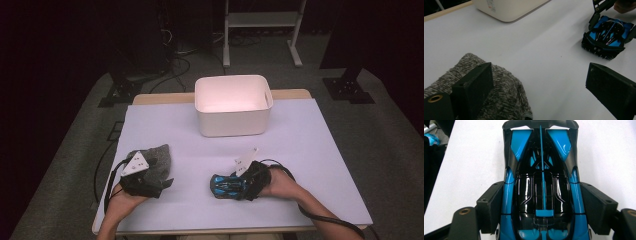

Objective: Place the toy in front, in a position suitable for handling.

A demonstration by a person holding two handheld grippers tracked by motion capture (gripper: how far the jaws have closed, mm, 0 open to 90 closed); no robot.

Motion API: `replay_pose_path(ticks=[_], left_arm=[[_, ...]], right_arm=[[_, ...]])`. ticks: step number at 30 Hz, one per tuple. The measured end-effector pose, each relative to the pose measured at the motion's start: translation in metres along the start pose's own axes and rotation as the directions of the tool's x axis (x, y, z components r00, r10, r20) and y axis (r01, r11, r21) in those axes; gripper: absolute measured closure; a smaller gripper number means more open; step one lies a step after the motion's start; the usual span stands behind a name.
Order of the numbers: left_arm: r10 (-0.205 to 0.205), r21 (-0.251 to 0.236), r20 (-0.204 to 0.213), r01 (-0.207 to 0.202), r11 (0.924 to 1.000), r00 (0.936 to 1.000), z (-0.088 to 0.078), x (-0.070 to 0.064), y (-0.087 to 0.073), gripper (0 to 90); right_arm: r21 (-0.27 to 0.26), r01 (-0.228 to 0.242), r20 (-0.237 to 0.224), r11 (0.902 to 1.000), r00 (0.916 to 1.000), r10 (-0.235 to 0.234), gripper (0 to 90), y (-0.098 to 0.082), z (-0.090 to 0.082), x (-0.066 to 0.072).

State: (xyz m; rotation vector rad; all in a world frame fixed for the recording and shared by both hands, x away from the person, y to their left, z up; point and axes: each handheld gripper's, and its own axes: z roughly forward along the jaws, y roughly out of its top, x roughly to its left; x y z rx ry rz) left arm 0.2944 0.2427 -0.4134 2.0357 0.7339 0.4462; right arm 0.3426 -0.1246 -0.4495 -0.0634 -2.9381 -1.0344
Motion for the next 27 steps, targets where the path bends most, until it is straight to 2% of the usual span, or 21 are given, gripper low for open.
replay_pose_path(ticks=[1,4,7,10,12,13,15,16,19,20,22,24,25,26,27], left_arm=[[0.000,0.000,0.000,0.000,1.0000,1.0000,0.000,0.000,0.000,6.9],[0.010,0.000,-0.003,-0.010,1.0000,0.9999,-0.002,0.002,0.003,7.2],[0.020,0.003,-0.001,-0.020,0.9998,0.9998,-0.004,0.008,0.006,8.1],[0.031,0.021,-0.006,-0.031,0.9993,0.9995,-0.005,0.016,0.007,9.7],[0.051,0.059,-0.002,-0.050,0.9970,0.9987,-0.005,0.026,0.005,12.5],[0.051,0.059,-0.002,-0.050,0.9970,0.9987,-0.005,0.026,0.005,12.8],[0.045,0.099,0.009,-0.046,0.9940,0.9989,-0.001,0.039,0.000,13.9],[0.045,0.099,0.009,-0.046,0.9940,0.9989,-0.001,0.039,0.000,15.0],[0.026,0.133,0.020,-0.028,0.9907,0.9995,0.005,0.049,-0.003,16.1],[0.023,0.154,0.031,-0.028,0.9877,0.9992,0.010,0.054,-0.004,19.9],[0.024,0.165,0.036,-0.030,0.9859,0.9991,0.013,0.055,-0.004,20.4],[0.030,0.205,0.052,-0.040,0.9779,0.9982,0.023,0.058,-0.006,21.4],[0.030,0.205,0.052,-0.040,0.9779,0.9982,0.023,0.058,-0.006,21.4],[0.033,0.236,0.056,-0.045,0.9708,0.9979,0.029,0.059,-0.008,21.9],[0.033,0.236,0.056,-0.045,0.9708,0.9979,0.029,0.059,-0.008,22.5]], right_arm=[[0.000,0.000,0.000,1.0000,1.0000,0.000,24.6,0.000,0.000,0.000],[-0.053,-0.063,-0.024,0.9966,0.9978,0.062,20.5,-0.003,-0.005,-0.002],[-0.079,-0.079,-0.017,0.9938,0.9968,0.078,16.9,-0.005,-0.011,-0.002],[-0.067,-0.079,-0.004,0.9946,0.9968,0.079,16.0,-0.008,-0.017,0.001],[-0.062,-0.090,0.004,0.9940,0.9959,0.090,15.2,-0.015,-0.021,0.005],[-0.062,-0.090,0.004,0.9940,0.9959,0.090,15.2,-0.015,-0.021,0.005],[-0.076,-0.112,0.007,0.9907,0.9935,0.113,15.0,-0.022,-0.025,0.006],[-0.076,-0.112,0.007,0.9907,0.9935,0.113,15.0,-0.022,-0.025,0.006],[-0.091,-0.129,0.010,0.9874,0.9914,0.130,15.1,-0.028,-0.030,0.004],[-0.096,-0.132,0.016,0.9865,0.9908,0.135,15.0,-0.030,-0.033,0.004],[-0.106,-0.139,0.020,0.9846,0.9897,0.142,15.0,-0.033,-0.036,0.004],[-0.110,-0.143,0.023,0.9835,0.9889,0.147,15.0,-0.034,-0.038,0.003],[-0.110,-0.143,0.023,0.9835,0.9889,0.147,15.0,-0.034,-0.038,0.003],[-0.116,-0.140,0.030,0.9833,0.9890,0.145,14.4,-0.035,-0.039,0.004],[-0.119,-0.139,0.030,0.9831,0.9892,0.143,14.4,-0.035,-0.040,0.004]])
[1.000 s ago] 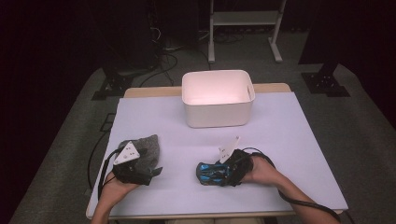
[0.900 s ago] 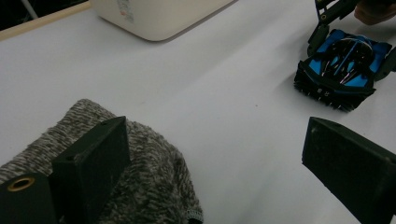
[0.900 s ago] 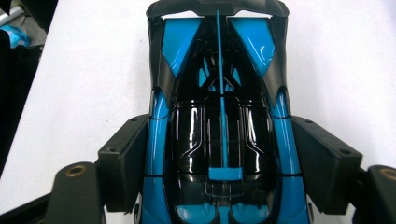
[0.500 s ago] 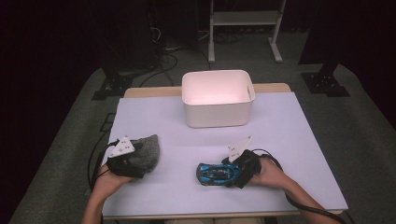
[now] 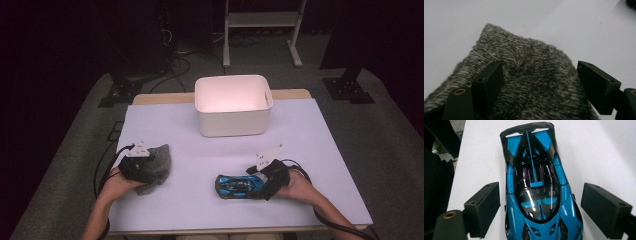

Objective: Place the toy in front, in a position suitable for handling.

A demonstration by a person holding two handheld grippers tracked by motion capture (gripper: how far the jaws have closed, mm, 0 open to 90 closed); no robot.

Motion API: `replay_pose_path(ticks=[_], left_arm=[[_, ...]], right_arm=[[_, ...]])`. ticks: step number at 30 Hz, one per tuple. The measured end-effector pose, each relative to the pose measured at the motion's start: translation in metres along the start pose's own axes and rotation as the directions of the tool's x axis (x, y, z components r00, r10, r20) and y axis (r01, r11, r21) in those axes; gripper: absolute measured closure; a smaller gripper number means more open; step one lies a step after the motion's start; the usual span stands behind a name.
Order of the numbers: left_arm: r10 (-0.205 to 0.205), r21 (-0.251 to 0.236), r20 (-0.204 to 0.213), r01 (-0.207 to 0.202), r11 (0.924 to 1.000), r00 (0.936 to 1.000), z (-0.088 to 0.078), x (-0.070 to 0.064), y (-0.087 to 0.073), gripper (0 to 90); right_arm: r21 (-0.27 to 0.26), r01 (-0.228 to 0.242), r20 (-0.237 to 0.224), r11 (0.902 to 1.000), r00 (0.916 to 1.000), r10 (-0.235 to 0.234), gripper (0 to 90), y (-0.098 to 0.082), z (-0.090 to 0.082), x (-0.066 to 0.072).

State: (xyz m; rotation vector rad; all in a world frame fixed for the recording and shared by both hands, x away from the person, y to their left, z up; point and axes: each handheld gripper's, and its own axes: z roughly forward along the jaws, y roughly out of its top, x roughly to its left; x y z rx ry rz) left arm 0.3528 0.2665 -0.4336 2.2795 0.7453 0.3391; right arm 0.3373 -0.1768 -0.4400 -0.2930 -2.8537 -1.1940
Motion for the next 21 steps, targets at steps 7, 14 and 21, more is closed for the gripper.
replay_pose_path(ticks=[7,14,21], left_arm=[[-0.021,0.031,-0.006,0.021,0.9993,0.9998,0.014,0.001,-0.005,26.6],[-0.011,0.032,-0.010,0.012,0.9994,0.9999,0.012,0.001,-0.004,52.8],[0.044,0.048,-0.006,-0.043,0.9979,0.9990,0.010,0.000,0.001,77.0]], right_arm=[[0.007,0.007,0.017,1.0000,0.9998,-0.007,14.0,-0.003,-0.003,0.002],[0.002,-0.007,0.020,1.0000,0.9998,0.007,14.1,-0.010,-0.006,0.002],[-0.011,-0.011,0.035,0.9999,0.9993,0.011,14.1,-0.013,-0.010,0.002]])
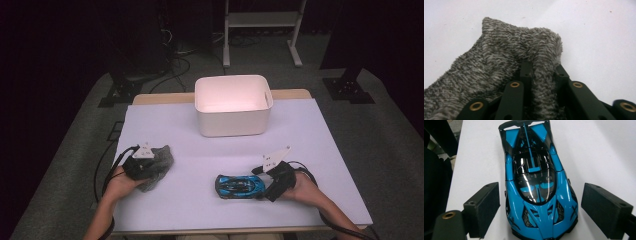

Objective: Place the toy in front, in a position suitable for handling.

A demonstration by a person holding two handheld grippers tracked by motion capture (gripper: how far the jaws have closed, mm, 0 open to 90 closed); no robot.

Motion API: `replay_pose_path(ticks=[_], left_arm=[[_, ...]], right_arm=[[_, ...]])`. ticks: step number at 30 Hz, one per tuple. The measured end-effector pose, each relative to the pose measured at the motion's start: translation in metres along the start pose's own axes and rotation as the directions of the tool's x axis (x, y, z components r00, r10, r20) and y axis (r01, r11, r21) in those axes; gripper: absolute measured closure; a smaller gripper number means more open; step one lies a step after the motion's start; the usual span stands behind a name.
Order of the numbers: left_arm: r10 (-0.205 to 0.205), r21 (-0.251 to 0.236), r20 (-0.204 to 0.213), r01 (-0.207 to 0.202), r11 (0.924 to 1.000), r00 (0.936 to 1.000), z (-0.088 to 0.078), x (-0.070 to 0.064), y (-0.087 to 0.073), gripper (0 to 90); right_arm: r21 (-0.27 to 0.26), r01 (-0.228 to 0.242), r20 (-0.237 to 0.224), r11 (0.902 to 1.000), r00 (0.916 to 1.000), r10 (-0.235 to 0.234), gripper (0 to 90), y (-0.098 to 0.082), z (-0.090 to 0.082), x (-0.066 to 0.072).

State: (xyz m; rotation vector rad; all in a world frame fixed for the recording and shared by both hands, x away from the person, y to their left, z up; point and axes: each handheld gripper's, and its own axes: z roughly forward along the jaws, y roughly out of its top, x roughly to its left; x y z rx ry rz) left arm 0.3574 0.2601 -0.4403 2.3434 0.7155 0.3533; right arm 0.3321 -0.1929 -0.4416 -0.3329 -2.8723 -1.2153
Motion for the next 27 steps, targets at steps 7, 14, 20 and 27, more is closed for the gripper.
replay_pose_path(ticks=[7,14,20,27], left_arm=[[0.035,-0.049,0.071,-0.031,0.9983,0.9969,-0.016,-0.011,0.014,79.0],[0.145,-0.130,0.164,-0.124,0.9837,0.9757,-0.019,-0.046,0.054,78.6],[0.253,-0.151,0.253,-0.220,0.9636,0.9339,0.000,-0.084,0.092,78.2],[0.343,-0.136,0.363,-0.315,0.9392,0.8661,0.035,-0.117,0.122,78.7]], right_arm=[[0.006,-0.002,0.008,1.0000,1.0000,0.002,13.6,-0.002,0.000,0.001],[0.003,-0.006,0.021,1.0000,0.9998,0.006,13.2,-0.008,-0.001,0.000],[0.019,-0.010,0.026,0.9998,0.9996,0.009,13.3,-0.014,0.001,-0.001],[0.036,0.015,-0.002,0.9992,0.9999,-0.015,17.7,-0.013,0.005,-0.002]])
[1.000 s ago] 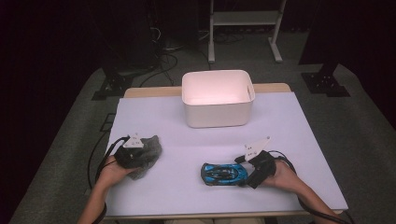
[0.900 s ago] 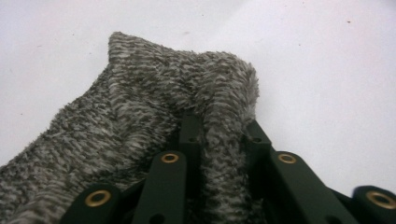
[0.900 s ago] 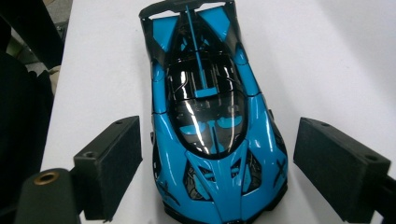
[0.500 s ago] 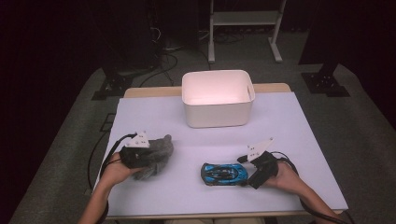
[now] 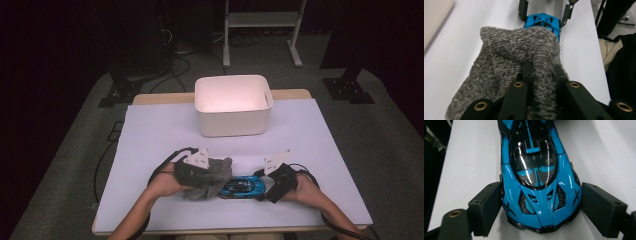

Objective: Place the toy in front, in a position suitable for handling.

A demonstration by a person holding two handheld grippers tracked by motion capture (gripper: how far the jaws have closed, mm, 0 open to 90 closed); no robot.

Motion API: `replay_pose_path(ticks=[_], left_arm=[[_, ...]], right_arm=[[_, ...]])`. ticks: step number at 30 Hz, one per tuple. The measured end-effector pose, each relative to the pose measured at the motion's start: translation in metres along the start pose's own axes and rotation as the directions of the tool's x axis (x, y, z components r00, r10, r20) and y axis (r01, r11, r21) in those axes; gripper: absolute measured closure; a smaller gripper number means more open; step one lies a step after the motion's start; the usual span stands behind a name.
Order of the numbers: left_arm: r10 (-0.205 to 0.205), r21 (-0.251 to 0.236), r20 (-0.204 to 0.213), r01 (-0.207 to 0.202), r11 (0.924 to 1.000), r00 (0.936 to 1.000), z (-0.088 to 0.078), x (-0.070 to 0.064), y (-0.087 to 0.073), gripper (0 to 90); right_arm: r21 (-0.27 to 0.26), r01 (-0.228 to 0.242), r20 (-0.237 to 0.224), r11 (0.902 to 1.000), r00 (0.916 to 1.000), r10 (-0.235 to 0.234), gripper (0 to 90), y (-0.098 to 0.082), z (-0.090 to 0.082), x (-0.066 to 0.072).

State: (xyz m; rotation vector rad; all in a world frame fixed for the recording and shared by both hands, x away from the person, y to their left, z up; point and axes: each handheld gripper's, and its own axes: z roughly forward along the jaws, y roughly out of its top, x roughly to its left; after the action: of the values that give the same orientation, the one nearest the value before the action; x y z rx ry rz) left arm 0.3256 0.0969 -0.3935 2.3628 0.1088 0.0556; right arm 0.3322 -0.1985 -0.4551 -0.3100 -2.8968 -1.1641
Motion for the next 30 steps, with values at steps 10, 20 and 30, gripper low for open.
replay_pose_path(ticks=[10,20,30], left_arm=[[0.037,0.042,0.045,-0.038,0.9984,0.9983,0.025,-0.002,0.017,78.7],[0.128,0.086,0.112,-0.138,0.9867,0.9855,0.057,-0.012,0.056,78.8],[0.124,0.148,0.150,-0.146,0.9781,0.9809,0.088,-0.009,0.069,78.9]], right_arm=[[-0.001,0.032,0.033,0.9995,0.9990,-0.032,20.5,0.001,0.005,0.005],[-0.008,0.026,0.031,0.9996,0.9992,-0.026,20.9,0.009,0.013,0.009],[-0.027,0.029,0.033,0.9992,0.9991,-0.028,21.2,0.006,0.013,0.010]])
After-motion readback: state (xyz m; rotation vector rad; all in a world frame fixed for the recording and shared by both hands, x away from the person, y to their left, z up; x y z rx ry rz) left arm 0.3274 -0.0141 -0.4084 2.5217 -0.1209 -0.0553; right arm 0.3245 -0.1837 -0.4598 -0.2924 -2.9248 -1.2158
